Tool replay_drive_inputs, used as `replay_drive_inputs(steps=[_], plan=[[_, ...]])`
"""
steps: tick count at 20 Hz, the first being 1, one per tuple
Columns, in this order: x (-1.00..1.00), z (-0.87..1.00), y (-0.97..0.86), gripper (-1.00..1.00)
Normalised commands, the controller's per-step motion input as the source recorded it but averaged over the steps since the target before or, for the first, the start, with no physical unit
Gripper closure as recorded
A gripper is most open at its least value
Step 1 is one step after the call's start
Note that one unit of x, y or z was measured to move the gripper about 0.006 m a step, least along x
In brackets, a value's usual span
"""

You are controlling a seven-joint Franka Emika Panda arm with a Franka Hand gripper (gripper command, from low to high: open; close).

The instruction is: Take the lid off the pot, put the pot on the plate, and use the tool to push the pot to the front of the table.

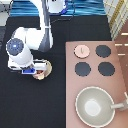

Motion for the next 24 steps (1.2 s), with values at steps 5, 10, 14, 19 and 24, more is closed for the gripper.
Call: replay_drive_inputs(steps=[5, 10, 14, 19, 24], plan=[[-0.99, -0.08, 0.13, 1.0], [-0.79, -0.1, 0.1, 1.0], [-0.06, 0.0, 0.03, 1.0], [0.1, 0.06, 0.0, 1.0], [-0.08, 0.65, 0.0, -1.0]])
